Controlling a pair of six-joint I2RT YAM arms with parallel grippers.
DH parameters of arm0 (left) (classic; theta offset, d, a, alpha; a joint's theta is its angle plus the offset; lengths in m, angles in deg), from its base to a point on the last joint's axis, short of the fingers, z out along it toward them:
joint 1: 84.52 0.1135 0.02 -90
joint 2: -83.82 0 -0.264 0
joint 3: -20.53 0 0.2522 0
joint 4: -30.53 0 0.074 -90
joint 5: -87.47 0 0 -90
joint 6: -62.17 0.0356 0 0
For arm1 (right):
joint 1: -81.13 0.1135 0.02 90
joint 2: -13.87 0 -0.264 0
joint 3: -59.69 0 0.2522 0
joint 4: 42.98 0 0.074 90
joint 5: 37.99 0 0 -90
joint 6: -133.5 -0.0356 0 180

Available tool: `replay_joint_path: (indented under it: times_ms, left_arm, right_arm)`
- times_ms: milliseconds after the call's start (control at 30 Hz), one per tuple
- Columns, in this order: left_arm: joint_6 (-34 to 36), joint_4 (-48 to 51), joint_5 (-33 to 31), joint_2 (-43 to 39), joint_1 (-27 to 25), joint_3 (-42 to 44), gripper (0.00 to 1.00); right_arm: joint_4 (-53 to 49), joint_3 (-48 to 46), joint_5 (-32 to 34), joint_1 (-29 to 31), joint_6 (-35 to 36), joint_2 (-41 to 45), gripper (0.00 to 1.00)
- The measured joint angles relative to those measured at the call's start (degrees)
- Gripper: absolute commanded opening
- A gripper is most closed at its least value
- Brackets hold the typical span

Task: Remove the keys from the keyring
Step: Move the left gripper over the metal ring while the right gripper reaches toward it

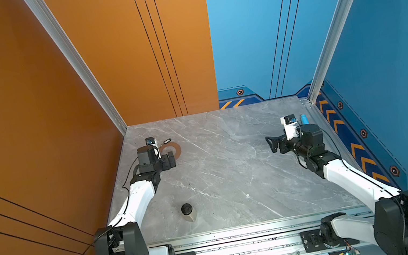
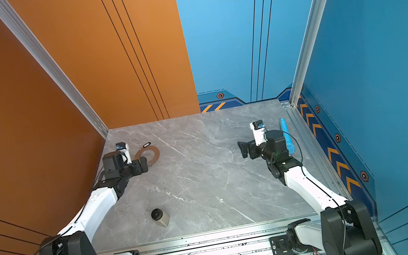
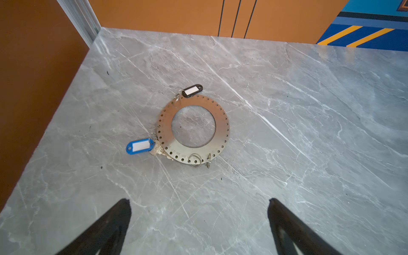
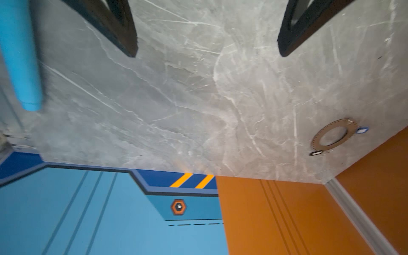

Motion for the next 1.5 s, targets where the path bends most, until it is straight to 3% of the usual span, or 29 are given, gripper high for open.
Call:
replay_joint_path:
  times_ms: [267,667,1100,1500]
  left_arm:
    - [0.1,12.1,5.6,14.9,3.5,-15.9,0.99]
    - [0.3,22.9,6.5,35.6,6.7,-37.1,0.94]
    - [-1.5,27.2,8.9,48.1,8.1,-49.2,0.88]
    - [-4.0,31.8,10.8,54.7,8.2,-58.4,0.82]
  right_arm:
    - [-5.9,5.0,-2.7,9.3,-4.6,-2.6,1.0]
    - [-6.0,12.1,-5.1,19.9,-14.0,-14.0,1.0]
    - [-5.2,20.5,-6.6,24.0,-17.7,-24.3,0.99]
    - [-4.8,25.1,-8.2,24.2,-19.4,-29.6,0.97]
